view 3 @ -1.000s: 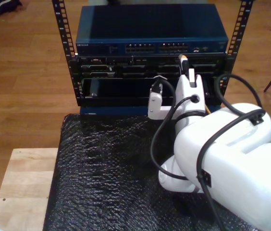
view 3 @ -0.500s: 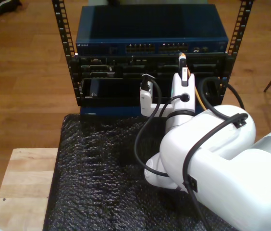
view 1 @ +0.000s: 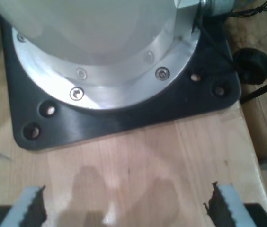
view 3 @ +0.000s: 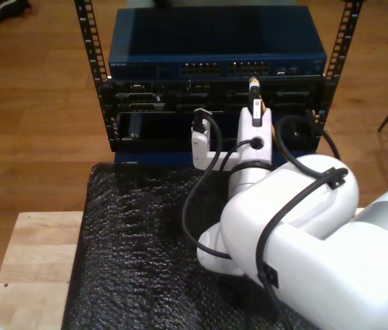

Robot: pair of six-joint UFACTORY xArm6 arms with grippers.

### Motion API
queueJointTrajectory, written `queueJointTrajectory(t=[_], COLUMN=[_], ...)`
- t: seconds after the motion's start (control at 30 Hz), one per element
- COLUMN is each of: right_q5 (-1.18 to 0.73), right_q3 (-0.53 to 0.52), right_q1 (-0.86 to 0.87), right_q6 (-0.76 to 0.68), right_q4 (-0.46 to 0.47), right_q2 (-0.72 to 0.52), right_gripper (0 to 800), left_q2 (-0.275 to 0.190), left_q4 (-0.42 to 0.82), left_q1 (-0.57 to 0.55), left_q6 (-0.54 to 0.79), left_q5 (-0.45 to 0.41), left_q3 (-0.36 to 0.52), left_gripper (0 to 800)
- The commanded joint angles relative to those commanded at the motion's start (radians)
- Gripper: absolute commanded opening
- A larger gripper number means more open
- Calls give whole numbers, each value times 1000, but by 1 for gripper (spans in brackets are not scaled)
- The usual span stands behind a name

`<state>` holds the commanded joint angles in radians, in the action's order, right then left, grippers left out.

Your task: Grab the cable and plug it in

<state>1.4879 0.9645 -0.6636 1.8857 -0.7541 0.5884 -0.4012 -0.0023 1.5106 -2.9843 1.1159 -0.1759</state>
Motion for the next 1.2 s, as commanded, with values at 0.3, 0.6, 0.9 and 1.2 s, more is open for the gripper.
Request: queueJointTrajectory(t=[0.3,0.6,0.9,1.2], right_q5=[17,17,14,6], right_q3=[37,135,170,167], right_q1=[-17,-17,-12,29], right_q6=[18,80,107,106], right_q4=[-2,-5,-40,-38], right_q2=[23,94,121,129], right_gripper=[0,0,0,0], left_q2=[0,0,2,0], left_q4=[0,0,-2,0], left_q1=[0,0,0,0], left_q6=[0,0,0,0], left_q5=[0,0,0,0], left_q3=[0,0,0,0], left_gripper=[800,800,800,800])
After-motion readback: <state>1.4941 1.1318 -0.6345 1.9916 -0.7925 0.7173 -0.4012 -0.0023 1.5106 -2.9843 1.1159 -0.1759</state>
